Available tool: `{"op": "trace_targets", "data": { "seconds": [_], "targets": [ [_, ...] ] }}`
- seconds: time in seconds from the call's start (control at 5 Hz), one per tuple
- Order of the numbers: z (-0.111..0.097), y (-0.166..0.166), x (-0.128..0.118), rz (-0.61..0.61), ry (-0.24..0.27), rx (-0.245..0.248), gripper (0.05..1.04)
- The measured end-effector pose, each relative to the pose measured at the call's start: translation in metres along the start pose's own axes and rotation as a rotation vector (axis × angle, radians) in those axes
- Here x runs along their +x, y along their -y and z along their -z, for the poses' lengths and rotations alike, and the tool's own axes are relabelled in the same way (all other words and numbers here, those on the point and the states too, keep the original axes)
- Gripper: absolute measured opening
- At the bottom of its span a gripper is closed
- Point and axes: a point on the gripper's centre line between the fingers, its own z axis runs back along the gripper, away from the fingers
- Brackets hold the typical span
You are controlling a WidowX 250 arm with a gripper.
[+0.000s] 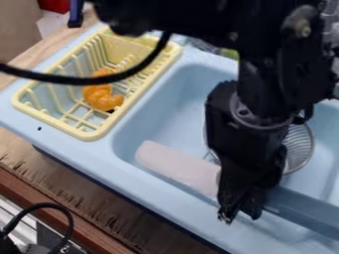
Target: Move the knife from the yellow basket to the sink
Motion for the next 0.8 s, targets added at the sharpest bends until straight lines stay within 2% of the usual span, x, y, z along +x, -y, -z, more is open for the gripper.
{"op": "trace_targets", "data": {
  "seconds": [0.2, 0.4, 0.6, 0.8],
  "targets": [
    [0.0044, -0.0024, -0.0022, 0.009, -0.003, -0.011, 0.371],
    [0.0045, -0.0026, -0.0017, 0.023, -0.014, -0.004, 0.432],
    [0.0041, -0.0018, -0.0014, 0.043, -0.014, -0.006, 0.725],
    [0.0032, 0.0001, -0.0017, 0.047, -0.022, -0.001, 0.955]
  ]
}}
